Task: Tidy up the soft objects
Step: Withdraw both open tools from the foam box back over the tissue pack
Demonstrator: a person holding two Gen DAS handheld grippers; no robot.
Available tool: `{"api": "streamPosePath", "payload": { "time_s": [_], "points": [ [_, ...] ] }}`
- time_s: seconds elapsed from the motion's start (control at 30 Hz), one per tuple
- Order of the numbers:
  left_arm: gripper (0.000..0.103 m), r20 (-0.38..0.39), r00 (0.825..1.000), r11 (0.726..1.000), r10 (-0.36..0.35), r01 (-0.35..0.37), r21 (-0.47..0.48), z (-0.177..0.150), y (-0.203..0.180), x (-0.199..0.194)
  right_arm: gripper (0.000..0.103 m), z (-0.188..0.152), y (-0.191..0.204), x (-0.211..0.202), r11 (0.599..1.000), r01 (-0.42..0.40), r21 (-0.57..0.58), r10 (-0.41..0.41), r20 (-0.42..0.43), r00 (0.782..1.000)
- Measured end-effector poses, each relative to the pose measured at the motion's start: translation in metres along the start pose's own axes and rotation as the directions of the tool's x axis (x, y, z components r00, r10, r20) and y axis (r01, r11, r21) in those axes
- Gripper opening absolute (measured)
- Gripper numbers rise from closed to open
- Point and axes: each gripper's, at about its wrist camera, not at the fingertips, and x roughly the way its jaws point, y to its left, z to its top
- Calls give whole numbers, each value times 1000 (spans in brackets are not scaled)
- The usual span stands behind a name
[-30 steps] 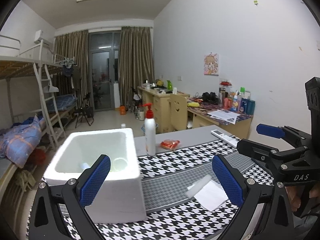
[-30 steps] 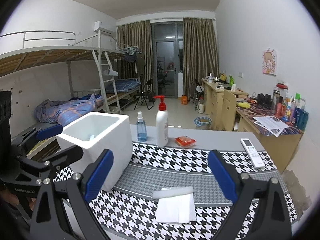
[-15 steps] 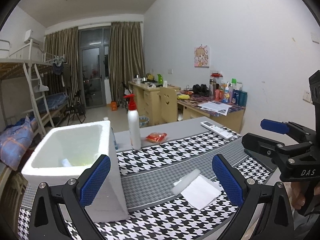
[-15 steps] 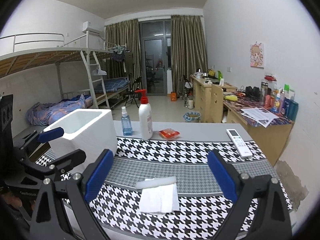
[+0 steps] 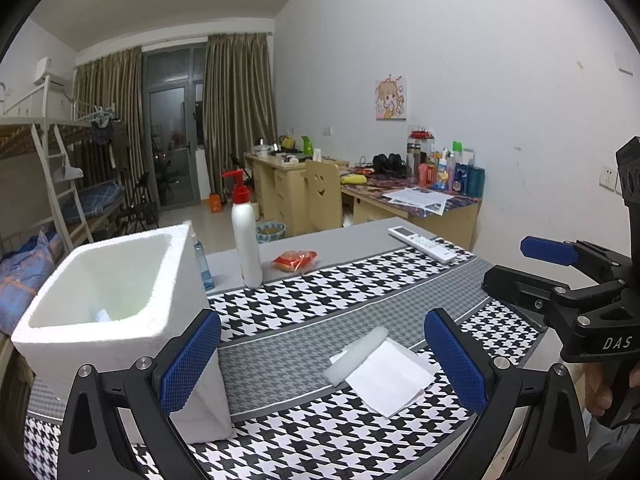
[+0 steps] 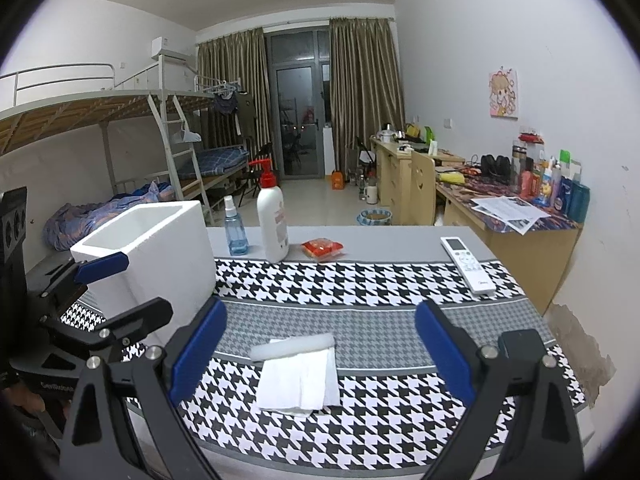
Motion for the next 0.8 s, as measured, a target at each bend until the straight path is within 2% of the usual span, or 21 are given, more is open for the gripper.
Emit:
{"api": "streamPosePath", "payload": {
  "time_s": [0.47,0.8],
  "points": [
    [102,-66,998,1000,-9,11,24,-13,-8,25,97,-16,-10,18,1000,11,-11,-12,-58,998],
    [102,-109,993,997,-48,54,48,-19,-17,42,97,-25,-18,27,1000,10,12,-9,-96,995]
  ]
}}
